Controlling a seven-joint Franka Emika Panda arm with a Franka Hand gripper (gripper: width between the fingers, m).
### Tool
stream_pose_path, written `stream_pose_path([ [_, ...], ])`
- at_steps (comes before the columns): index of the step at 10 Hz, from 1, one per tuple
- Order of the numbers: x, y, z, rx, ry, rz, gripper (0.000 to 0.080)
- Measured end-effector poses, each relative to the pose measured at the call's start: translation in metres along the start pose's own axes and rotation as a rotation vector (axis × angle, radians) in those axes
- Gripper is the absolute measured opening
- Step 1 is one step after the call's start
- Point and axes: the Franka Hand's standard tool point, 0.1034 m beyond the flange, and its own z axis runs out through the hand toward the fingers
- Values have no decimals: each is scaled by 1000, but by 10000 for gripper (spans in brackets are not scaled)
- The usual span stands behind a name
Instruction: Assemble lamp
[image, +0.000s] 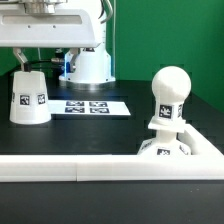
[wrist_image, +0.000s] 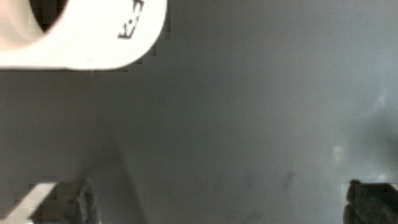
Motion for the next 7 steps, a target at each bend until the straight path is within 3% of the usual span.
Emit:
stream_pose_path([
  [2, -23, 11, 3, 0, 7, 14, 699],
  [7, -65, 19, 3, 4, 3, 9, 699],
])
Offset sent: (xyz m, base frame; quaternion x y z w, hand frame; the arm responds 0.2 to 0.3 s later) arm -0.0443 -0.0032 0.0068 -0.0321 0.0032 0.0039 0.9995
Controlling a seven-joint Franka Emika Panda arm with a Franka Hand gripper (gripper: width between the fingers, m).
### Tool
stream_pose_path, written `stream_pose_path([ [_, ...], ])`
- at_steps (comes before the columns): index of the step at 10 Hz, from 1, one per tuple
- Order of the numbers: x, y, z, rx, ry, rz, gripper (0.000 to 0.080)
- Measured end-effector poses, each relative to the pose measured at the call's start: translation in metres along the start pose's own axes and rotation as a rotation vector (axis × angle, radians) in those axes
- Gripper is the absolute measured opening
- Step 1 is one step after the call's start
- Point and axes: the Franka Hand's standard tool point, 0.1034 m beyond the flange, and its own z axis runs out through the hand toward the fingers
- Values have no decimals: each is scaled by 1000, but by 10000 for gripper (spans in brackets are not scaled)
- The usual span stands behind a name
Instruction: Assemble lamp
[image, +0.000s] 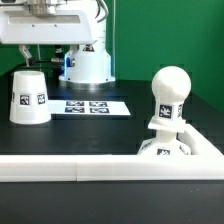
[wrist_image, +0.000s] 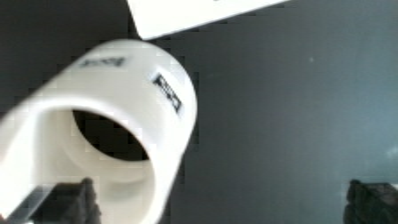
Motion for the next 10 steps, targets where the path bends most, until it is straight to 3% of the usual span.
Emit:
stream_pose_path([
  [1, 1, 1, 3, 14, -3, -13, 699],
  [4, 4, 3, 13, 18, -16, -17, 699],
  [7, 2, 7, 31, -1, -23, -19, 699],
  [9, 2, 8, 33, -4, -24, -19, 699],
  [10, 3, 7, 32, -3, -22, -20, 610],
])
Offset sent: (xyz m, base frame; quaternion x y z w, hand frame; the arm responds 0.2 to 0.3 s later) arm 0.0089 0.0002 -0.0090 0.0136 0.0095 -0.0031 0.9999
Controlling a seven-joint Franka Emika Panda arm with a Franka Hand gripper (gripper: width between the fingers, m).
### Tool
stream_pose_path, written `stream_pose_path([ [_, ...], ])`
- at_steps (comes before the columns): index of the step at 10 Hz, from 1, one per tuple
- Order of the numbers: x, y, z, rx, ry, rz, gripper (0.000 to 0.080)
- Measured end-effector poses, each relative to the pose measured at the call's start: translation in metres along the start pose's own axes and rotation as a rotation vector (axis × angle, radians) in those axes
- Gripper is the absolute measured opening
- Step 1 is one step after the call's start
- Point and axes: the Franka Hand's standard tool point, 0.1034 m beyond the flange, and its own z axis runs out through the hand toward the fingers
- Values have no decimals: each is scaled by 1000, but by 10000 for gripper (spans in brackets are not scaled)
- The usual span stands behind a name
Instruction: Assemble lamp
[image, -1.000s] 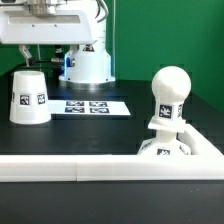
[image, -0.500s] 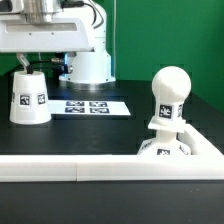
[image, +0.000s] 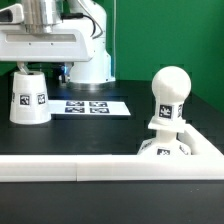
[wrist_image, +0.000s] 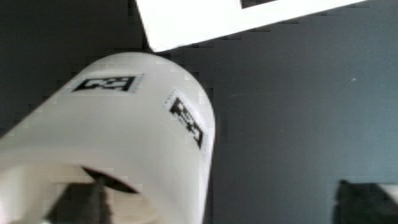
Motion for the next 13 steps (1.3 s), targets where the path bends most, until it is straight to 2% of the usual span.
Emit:
stream_pose_path([
  [1, 1, 0, -1, 0, 2, 0, 474],
  [2, 1, 0, 0, 0, 1, 0, 474],
  [3, 1, 0, 0, 0, 1, 0, 291],
  [4, 1, 0, 0, 0, 1, 0, 144],
  [5, 1, 0, -1, 0, 4, -1, 144],
  [6, 2, 0, -1, -1, 6, -1, 46],
  [10, 2, -3, -2, 2, 2, 7, 46],
  [11, 2, -21, -10, 20, -15, 62, 46],
  [12, 6, -46, -25, 36, -7, 96, 47],
  [13, 10, -63, -33, 45, -13, 145, 47],
])
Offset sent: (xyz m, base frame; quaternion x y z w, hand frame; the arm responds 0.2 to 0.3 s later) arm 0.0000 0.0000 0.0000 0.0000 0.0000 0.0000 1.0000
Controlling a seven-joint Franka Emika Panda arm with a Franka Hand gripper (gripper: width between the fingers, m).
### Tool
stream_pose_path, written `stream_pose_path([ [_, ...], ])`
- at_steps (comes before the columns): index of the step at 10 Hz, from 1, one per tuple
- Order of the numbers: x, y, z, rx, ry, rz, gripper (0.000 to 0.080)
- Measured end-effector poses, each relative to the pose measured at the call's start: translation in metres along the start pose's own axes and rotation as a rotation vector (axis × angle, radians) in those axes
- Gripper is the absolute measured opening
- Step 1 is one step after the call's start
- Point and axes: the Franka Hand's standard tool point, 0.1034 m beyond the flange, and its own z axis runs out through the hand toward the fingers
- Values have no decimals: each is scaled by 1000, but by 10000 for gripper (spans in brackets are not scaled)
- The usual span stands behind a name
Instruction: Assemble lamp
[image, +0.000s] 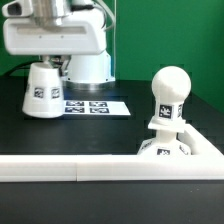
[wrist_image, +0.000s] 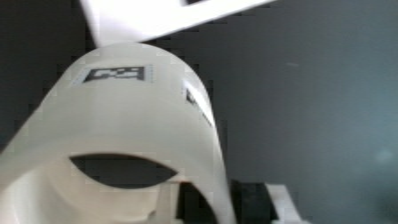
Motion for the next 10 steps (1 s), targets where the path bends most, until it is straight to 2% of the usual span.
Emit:
stream_pose_path([
  [2, 19, -50, -23, 19, -3, 45, 47],
  [4, 46, -86, -50, 35, 5, 92, 47],
  [6, 81, -107, -70, 40, 5, 125, 47],
  [8, 105, -119, -81, 29, -33, 161, 47],
  [10, 103, -118, -76, 29, -26, 151, 47],
])
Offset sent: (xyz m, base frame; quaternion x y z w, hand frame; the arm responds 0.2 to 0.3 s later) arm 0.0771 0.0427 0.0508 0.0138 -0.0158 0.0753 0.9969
